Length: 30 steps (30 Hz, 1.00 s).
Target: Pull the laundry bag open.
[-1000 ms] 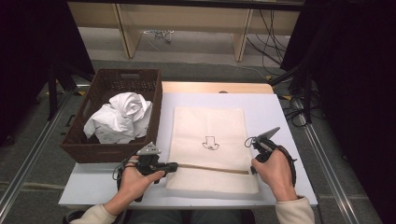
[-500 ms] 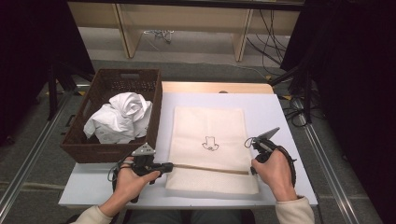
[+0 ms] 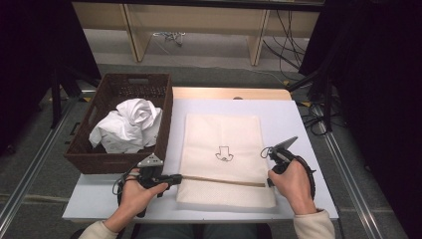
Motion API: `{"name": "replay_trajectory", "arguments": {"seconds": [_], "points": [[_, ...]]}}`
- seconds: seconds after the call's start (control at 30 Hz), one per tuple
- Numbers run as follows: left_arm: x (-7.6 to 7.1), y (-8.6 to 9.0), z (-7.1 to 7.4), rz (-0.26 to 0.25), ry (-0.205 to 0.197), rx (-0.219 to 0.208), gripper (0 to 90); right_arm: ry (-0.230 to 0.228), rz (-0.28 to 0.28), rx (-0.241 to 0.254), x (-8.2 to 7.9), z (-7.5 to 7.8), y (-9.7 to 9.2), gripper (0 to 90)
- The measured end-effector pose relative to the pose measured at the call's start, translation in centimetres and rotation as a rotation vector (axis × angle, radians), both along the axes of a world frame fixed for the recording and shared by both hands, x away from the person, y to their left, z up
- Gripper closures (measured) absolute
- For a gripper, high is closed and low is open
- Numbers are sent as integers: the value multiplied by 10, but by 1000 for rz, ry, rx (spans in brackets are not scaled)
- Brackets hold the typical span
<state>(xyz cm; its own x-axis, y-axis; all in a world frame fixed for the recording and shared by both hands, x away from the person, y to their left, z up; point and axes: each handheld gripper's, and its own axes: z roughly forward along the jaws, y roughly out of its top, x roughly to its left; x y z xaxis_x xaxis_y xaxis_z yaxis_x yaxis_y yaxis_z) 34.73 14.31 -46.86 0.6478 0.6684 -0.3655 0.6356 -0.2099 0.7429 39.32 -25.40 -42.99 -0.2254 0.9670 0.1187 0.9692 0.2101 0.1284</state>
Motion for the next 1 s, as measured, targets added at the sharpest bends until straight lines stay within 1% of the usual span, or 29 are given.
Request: {"name": "replay_trajectory", "arguments": {"seconds": [0.03,0.1,0.17,0.23,0.27,0.3,0.37,0.4,0.47,0.5,0.53,0.57,0.63,0.67,0.7,0.77,0.8,0.83,0.87,1.0], "points": [[0,1,-1,6,-1,-1,867,52,-76,2,-2,2,4,841],[-1,2,-3,6,4,-3,867,50,-61,1,-1,2,3,842],[-1,4,-5,13,5,-2,867,43,-61,5,-1,1,3,842],[-2,4,-5,15,11,-2,867,47,-59,4,-1,1,3,841],[-2,6,-5,12,14,3,867,47,-55,-4,-1,1,3,842],[-2,6,-6,18,9,4,866,51,-56,-1,-1,1,3,842],[-2,8,-7,23,16,2,867,51,-56,-2,-1,1,3,842],[-3,10,-9,23,20,5,867,53,-63,-1,-1,0,3,842],[-3,10,-10,30,21,0,867,53,-58,0,-1,0,3,842],[-3,11,-10,30,27,-3,867,62,-88,1,-1,-1,6,842],[-3,12,-10,30,26,2,867,47,-79,0,-1,-2,5,842],[-3,12,-11,31,29,-3,866,40,-82,6,-2,-3,5,842],[-3,13,-11,33,30,4,866,41,-81,6,-1,-3,5,842],[-4,14,-12,38,32,-2,867,41,-84,7,-1,-4,5,842],[-4,15,-13,36,33,3,867,66,-79,1,-1,-2,5,842],[-4,15,-13,36,32,2,867,72,-78,-1,0,-2,5,842],[-4,16,-13,33,35,10,867,67,-56,0,0,-3,3,842],[-4,16,-13,32,37,11,867,21,-2,0,1,-6,0,842],[-4,16,-14,35,36,8,867,71,-58,-1,1,-4,4,842],[-4,16,-15,37,39,3,867,70,-56,-1,1,-5,4,841]]}}
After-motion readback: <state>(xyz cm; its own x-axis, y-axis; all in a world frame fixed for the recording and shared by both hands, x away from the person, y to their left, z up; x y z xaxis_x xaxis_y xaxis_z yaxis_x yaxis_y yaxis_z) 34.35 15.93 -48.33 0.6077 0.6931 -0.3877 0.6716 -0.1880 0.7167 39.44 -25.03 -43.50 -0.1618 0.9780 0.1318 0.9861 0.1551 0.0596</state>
